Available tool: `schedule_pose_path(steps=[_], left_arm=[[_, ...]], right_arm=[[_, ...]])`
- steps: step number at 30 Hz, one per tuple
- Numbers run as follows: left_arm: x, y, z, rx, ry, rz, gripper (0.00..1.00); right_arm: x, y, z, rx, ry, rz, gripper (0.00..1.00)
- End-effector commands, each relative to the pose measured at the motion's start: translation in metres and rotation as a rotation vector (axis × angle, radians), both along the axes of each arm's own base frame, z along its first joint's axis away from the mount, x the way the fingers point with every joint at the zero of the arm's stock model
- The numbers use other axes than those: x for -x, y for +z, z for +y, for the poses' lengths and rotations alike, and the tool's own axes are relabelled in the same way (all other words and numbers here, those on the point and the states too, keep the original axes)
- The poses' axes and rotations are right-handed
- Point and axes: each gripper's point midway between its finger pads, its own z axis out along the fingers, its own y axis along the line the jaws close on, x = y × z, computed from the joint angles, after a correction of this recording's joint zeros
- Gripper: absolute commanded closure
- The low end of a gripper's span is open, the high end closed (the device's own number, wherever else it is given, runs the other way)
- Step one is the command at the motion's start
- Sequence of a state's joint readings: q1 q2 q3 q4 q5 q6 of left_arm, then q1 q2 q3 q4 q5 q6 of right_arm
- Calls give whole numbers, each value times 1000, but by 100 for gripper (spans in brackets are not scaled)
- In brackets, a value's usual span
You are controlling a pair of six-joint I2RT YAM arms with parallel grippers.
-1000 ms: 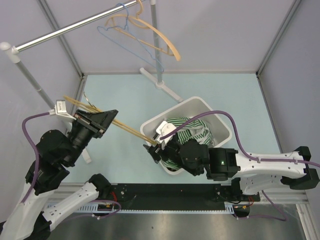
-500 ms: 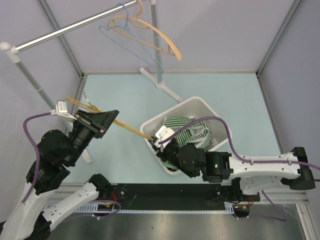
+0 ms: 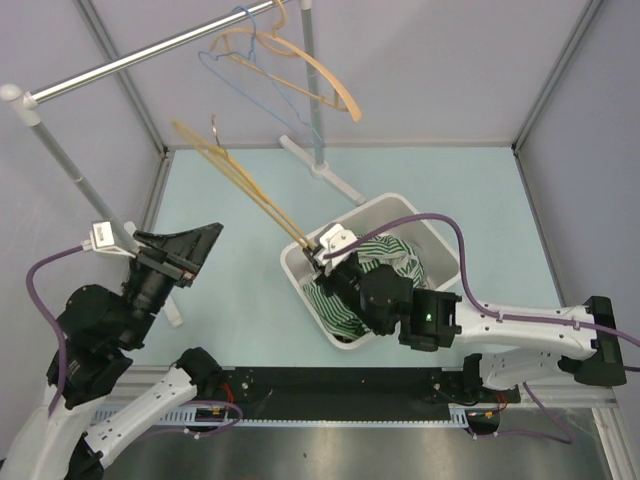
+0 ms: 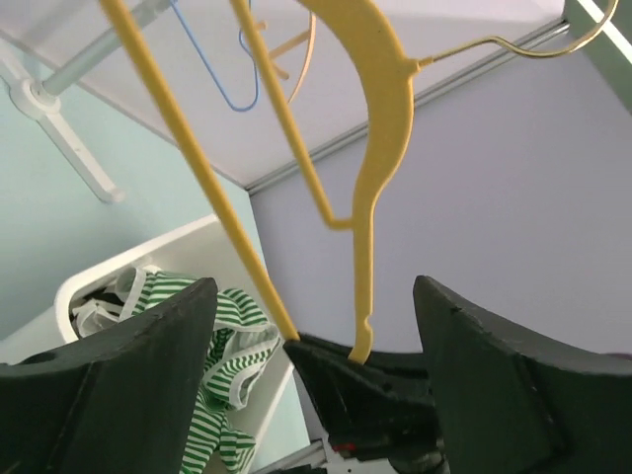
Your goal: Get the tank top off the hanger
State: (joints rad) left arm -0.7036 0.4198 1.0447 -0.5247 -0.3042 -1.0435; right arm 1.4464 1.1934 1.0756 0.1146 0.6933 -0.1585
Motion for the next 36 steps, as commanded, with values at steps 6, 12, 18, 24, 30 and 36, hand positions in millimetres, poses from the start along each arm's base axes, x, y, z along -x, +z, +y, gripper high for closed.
schedule_pose_path(steps=[6,12,18,24,30,36], left_arm=[[20,18,46,-70,130,-125,14],[28,11,52,-123,123,-140,14],[32,4,52,-147,111,-125,14],[33,2,53,-158,107,-129,15],[32,-2,49,-178,94,-120,14],[29,-8,46,-190,87,-107,15]], right_arm=[[-65,70,22,-169,-9,-13,100],[-106,89,43,-215,25,-19,100],[-136,91,77,-201,57,-22,100],[-163,85,105,-199,97,4,100],[-190,68,116,-200,113,79,100],[-206,46,117,-174,125,159,100]])
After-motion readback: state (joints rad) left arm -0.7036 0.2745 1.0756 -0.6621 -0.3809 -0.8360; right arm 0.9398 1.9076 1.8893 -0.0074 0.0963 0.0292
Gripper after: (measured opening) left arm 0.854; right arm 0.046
